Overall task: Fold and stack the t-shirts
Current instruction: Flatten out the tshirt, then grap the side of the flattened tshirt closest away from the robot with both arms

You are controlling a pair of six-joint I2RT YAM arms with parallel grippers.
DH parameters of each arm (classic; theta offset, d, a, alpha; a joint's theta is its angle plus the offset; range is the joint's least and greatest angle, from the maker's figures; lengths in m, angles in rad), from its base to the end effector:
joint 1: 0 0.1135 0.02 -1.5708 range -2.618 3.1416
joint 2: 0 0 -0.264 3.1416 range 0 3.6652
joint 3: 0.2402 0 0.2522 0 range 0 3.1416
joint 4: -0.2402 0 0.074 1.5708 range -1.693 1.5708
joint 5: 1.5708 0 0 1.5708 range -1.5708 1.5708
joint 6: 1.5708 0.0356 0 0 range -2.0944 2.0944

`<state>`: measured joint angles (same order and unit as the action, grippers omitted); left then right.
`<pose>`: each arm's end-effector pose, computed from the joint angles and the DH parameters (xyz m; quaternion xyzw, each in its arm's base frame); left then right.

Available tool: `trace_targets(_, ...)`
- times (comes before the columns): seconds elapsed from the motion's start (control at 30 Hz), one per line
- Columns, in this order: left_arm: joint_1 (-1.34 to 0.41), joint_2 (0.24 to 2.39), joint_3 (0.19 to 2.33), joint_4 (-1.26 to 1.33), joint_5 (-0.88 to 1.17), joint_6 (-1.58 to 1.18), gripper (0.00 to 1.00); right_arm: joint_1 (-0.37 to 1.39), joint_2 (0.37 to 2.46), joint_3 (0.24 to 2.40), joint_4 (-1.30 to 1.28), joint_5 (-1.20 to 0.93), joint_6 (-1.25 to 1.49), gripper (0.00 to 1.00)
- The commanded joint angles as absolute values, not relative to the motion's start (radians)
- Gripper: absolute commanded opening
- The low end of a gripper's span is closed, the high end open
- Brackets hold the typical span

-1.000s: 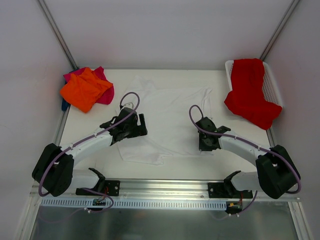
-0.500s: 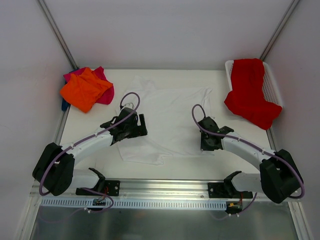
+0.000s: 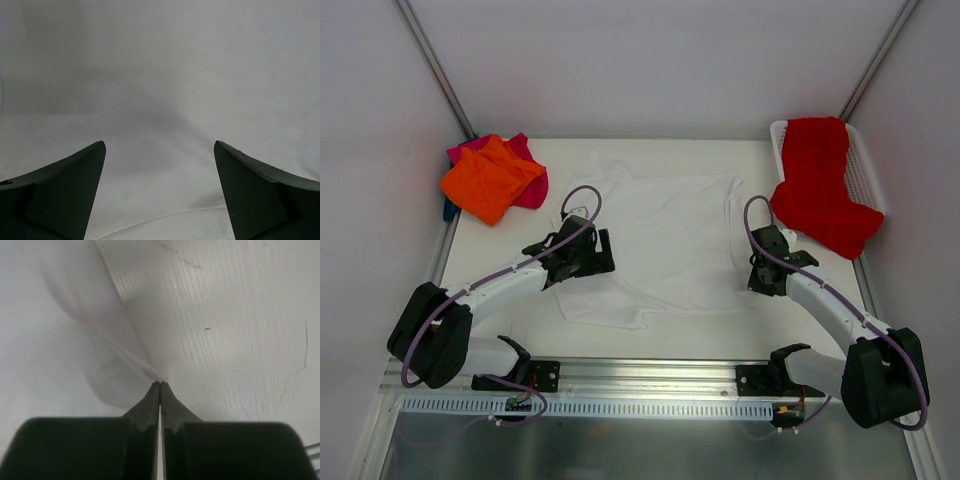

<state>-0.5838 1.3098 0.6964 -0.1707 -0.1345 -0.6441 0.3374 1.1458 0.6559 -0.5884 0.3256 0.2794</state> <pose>0.2230 -0.1416 0.1994 -0.0535 0.9203 -0.1696 0.3483 0.1986 0.0576 0.1968 0.0118 0.9578 -0.0768 0.2769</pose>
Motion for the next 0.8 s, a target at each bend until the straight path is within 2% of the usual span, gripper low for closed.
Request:
trace_targets(0.0,-0.595,1.287,0.701,-0.169,-0.130,-0.638,0.91,0.281,1.114,0.640,-0.630,0.379,0.336,0.00)
trace_targets(0.5,-0.595,1.273,0.692,-0.170,-0.132,-0.612,0.92,0.008,1.055,0.560,-0.669,0.361,0.479,0.00)
trace_targets(0.53,-0.595,1.273,0.692,-0.169,-0.129,-0.612,0.92,0.005,1.058,0.558,-0.669,0.354,0.482,0.02)
trace_targets(0.57,-0.595,1.269,0.692,-0.175,-0.124,-0.609,0.92,0.005,1.061,0.558,-0.670,0.341,0.482,0.12)
trace_targets(0.6,-0.595,1.263,0.690,-0.182,-0.118,-0.609,0.91,0.005,1.058,0.560,-0.669,0.331,0.476,0.30)
trace_targets(0.63,-0.595,1.238,0.692,-0.196,-0.092,-0.609,0.91,0.005,1.054,0.563,-0.667,0.321,0.457,0.64)
trace_targets(0.67,-0.597,1.218,0.693,-0.230,-0.072,-0.614,0.91,0.005,1.046,0.566,-0.663,0.302,0.446,0.78)
trace_targets(0.7,-0.597,1.189,0.689,-0.242,-0.055,-0.618,0.91,0.005,1.034,0.575,-0.666,0.301,0.437,0.99)
trace_targets(0.77,-0.597,1.086,0.677,-0.290,-0.009,-0.638,0.91,0.005,0.976,0.591,-0.683,0.311,0.411,0.99)
